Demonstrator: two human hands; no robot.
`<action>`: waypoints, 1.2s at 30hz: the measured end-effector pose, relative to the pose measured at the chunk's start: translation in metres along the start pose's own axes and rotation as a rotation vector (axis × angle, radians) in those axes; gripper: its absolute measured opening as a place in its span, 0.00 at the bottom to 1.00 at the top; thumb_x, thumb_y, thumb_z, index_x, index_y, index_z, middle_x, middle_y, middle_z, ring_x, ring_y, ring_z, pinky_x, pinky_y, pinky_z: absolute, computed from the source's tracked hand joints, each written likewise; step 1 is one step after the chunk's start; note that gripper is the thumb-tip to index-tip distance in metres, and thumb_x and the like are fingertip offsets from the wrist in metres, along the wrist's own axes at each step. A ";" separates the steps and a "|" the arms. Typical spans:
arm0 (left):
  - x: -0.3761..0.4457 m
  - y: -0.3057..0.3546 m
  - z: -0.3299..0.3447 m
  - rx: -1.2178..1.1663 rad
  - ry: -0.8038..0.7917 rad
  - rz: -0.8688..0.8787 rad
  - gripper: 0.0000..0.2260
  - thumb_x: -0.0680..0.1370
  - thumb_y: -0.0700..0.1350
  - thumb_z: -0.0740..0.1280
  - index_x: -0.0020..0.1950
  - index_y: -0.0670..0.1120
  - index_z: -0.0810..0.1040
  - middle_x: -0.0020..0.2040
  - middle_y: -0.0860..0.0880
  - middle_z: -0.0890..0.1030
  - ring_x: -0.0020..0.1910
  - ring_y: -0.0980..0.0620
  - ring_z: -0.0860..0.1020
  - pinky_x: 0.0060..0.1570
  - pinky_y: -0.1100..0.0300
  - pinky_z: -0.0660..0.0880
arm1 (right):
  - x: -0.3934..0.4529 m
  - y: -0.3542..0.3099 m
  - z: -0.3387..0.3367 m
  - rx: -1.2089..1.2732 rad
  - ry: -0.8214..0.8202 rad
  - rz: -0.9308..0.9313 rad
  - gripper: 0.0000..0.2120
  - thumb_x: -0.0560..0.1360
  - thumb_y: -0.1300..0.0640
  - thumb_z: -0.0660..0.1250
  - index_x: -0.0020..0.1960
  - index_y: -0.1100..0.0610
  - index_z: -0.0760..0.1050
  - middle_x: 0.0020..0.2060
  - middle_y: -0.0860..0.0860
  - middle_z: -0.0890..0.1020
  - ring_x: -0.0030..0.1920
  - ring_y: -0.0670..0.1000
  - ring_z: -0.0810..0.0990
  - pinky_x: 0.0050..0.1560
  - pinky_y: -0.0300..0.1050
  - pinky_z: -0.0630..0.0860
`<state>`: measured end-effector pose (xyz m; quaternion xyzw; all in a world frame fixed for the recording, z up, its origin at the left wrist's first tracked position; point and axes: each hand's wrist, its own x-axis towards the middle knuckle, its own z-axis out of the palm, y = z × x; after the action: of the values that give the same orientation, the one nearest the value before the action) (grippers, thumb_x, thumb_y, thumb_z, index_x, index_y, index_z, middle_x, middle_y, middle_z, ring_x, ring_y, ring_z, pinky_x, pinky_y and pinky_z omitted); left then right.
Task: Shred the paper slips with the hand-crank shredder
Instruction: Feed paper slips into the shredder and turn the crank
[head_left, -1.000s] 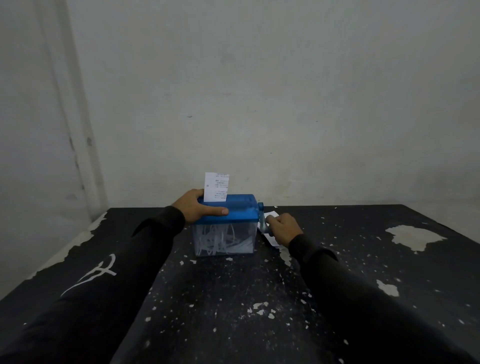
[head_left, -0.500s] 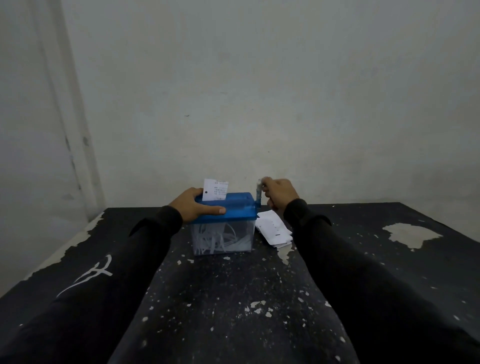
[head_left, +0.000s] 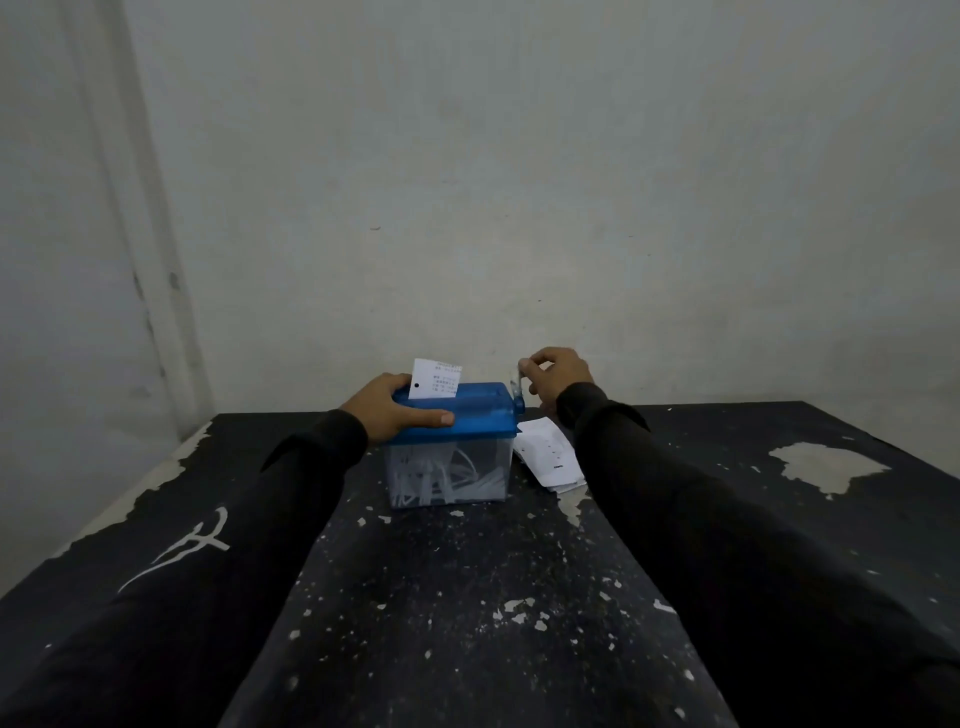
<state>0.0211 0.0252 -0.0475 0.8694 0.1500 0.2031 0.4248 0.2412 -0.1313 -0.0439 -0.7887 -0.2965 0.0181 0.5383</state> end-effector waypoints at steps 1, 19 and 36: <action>-0.001 0.001 0.001 0.000 -0.001 -0.007 0.33 0.64 0.63 0.80 0.63 0.49 0.78 0.53 0.55 0.82 0.50 0.54 0.81 0.43 0.69 0.74 | 0.000 -0.002 -0.002 -0.027 -0.004 0.005 0.12 0.79 0.48 0.70 0.52 0.56 0.81 0.44 0.55 0.84 0.40 0.52 0.83 0.46 0.50 0.83; 0.000 0.003 -0.002 -0.002 -0.013 -0.020 0.22 0.69 0.53 0.79 0.61 0.54 0.78 0.52 0.60 0.81 0.48 0.60 0.80 0.41 0.74 0.73 | -0.049 0.077 0.013 -0.193 -0.163 0.062 0.21 0.81 0.50 0.60 0.35 0.60 0.78 0.39 0.62 0.84 0.36 0.55 0.78 0.43 0.54 0.81; 0.005 0.004 -0.002 0.067 -0.022 0.004 0.23 0.66 0.54 0.80 0.59 0.50 0.82 0.50 0.56 0.84 0.42 0.61 0.82 0.42 0.68 0.74 | -0.068 0.008 -0.027 0.310 -0.235 -0.062 0.16 0.83 0.53 0.58 0.39 0.57 0.73 0.28 0.46 0.66 0.29 0.48 0.63 0.30 0.44 0.62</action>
<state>0.0252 0.0260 -0.0420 0.8856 0.1503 0.1894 0.3966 0.1986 -0.1892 -0.0589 -0.6794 -0.3753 0.1390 0.6150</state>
